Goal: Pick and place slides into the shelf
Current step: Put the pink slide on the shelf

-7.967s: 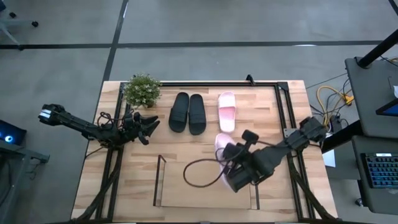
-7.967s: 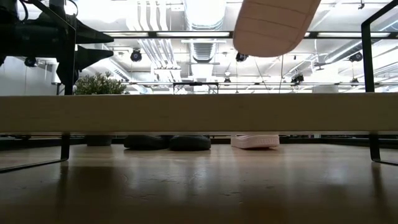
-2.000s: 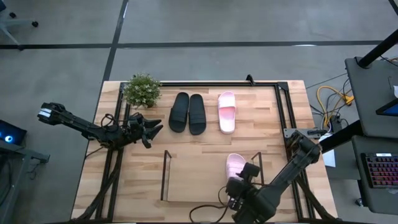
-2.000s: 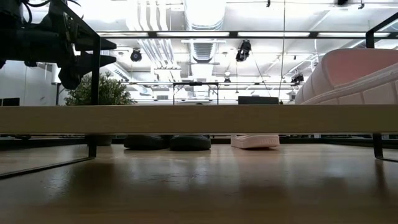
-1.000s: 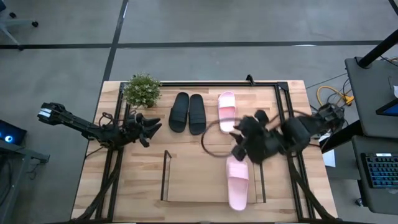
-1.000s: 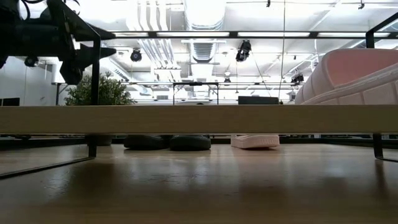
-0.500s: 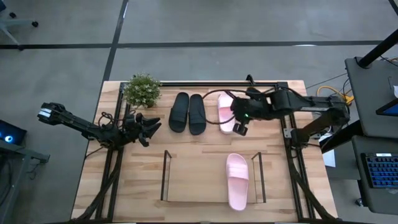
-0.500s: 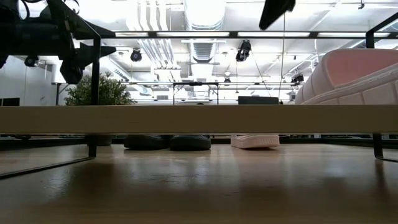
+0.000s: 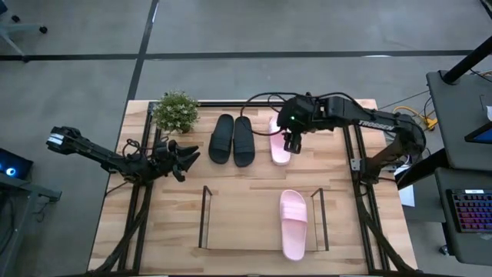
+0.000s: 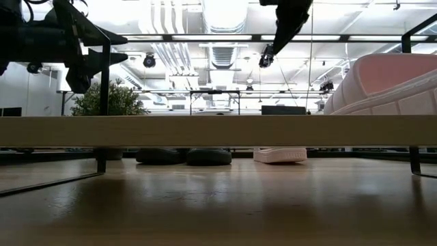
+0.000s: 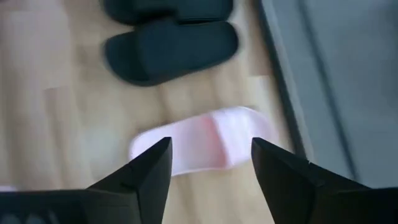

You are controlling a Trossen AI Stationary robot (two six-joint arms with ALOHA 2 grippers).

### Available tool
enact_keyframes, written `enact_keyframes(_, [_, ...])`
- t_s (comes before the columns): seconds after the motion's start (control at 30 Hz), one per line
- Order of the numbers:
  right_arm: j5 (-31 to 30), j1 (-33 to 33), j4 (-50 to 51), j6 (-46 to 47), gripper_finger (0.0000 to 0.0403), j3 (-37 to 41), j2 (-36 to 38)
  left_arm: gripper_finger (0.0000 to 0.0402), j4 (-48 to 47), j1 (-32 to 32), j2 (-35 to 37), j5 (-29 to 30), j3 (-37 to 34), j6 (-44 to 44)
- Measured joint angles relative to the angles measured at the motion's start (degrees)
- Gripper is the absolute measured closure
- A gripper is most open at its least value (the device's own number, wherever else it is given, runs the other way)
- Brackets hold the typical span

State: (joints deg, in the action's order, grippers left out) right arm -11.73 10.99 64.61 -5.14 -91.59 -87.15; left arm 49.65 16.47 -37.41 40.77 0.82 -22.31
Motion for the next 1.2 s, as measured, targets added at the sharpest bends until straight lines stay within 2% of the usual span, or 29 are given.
enact_keyframes(0.17, [12.9, 5.5, -0.3, 2.3, 0.02, 0.0, -2.9, 0.0242, 0.0, 0.0, -0.5, 0.0, 0.0, 0.0])
enact_keyframes(0.3, [17.5, 8.7, -0.8, 4.6, 0.0202, 0.0, -5.0, 0.0242, 0.0, 0.0, -1.6, 0.0, 0.0, 0.0])
enact_keyframes(0.47, [26.6, 11.7, -0.3, 7.2, 0.0202, 0.0, -7.6, 0.0242, 0.0, 0.0, -3.0, 0.0, 0.0, 0.0])
enact_keyframes(0.73, [33.6, 18.9, -0.5, 21.6, 0.0202, 0.0, -11.0, 0.0242, 0.8, 0.0, -4.2, 0.0, 0.0, 0.0])
enact_keyframes(0.87, [43.0, 22.4, -1.3, 28.9, 0.0202, 0.0, -11.5, 0.0242, 0.9, 0.0, -4.0, 0.0, 0.0, 0.0])
enact_keyframes(0.97, [49.6, 24.3, -3.9, 30.7, 0.0202, 0.0, -11.5, 0.0242, 0.9, 0.0, -3.9, 0.0, 0.0, 0.0])
enact_keyframes(1.07, [52.8, 25.8, -6.7, 32.2, 0.0202, 0.0, -11.5, 0.0242, 0.9, 0.0, -4.1, 0.0, 0.0, 0.0])
enact_keyframes(1.2, [53.3, 27.6, -7.5, 33.7, 0.0202, -1.2, -11.5, 0.0242, 0.9, 0.0, -4.3, 0.0, 0.0, 0.0])
